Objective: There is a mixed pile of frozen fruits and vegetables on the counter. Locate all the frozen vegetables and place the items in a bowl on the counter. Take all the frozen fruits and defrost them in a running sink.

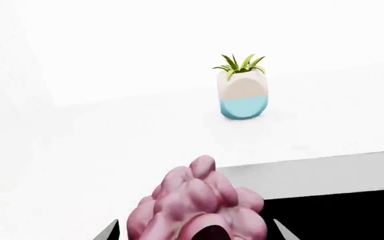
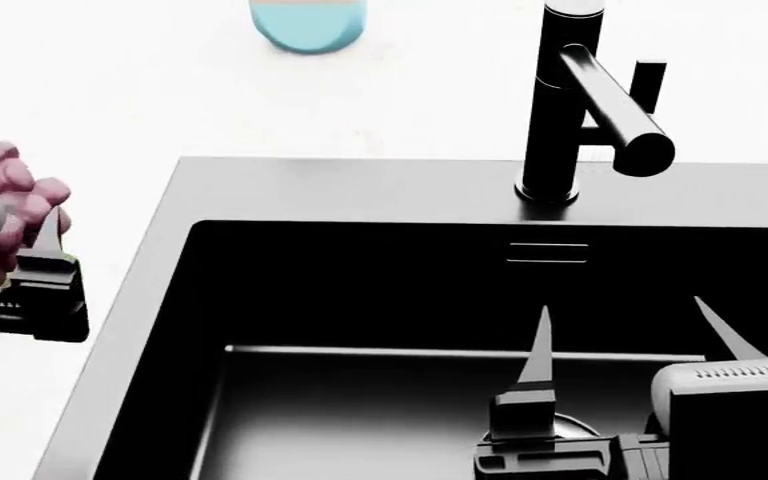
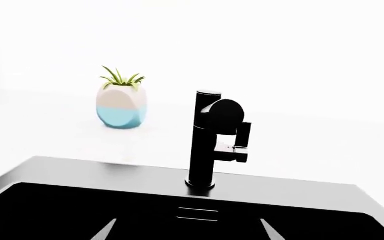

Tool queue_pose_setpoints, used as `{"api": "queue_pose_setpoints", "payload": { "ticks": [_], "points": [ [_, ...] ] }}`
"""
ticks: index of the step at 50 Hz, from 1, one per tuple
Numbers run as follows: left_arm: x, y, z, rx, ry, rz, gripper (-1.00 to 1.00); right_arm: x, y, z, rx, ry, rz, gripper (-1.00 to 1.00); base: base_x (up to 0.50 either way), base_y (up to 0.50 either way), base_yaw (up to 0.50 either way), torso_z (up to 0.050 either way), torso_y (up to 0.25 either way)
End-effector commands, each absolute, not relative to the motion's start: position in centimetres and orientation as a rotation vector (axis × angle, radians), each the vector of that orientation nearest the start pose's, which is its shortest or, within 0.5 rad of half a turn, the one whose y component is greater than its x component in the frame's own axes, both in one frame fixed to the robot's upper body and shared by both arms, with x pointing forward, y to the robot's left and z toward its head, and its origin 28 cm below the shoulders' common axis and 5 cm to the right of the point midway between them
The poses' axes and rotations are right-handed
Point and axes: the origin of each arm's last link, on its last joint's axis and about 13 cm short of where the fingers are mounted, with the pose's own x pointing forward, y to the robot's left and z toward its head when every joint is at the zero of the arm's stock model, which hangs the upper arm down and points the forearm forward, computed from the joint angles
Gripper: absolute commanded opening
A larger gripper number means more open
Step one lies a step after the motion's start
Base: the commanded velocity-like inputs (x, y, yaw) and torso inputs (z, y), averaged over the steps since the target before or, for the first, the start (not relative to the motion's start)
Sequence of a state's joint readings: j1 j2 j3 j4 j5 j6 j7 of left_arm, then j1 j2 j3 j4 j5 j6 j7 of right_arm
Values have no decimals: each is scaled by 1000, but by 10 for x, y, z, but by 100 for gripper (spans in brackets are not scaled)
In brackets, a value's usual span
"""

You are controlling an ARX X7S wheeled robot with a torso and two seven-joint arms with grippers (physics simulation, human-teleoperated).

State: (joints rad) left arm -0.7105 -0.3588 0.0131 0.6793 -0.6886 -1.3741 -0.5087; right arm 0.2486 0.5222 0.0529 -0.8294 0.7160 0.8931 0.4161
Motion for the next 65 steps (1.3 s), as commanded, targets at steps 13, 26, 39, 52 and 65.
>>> {"api": "queue_pose_setpoints", "payload": {
  "ticks": [13, 26, 39, 52, 65],
  "points": [
    [312, 127, 221, 108, 145, -462, -100, 174, -166, 204, -85, -95, -80, 100, 0, 0, 0, 0, 0],
    [341, 85, 166, 154, 351, -614, -100, 170, -174, 208, -94, -69, -124, 100, 0, 0, 0, 0, 0],
    [352, 80, 113, 226, 486, -597, -100, 169, -169, 206, -97, -64, -98, 100, 0, 0, 0, 0, 1],
    [350, 85, 97, 239, 534, -570, -100, 171, -169, 204, -91, -56, -90, 100, 0, 0, 0, 0, 1],
    [350, 77, 128, 248, 450, -577, 100, 173, -167, 201, -90, -45, -76, 100, 0, 0, 0, 0, 1]
  ]
}}
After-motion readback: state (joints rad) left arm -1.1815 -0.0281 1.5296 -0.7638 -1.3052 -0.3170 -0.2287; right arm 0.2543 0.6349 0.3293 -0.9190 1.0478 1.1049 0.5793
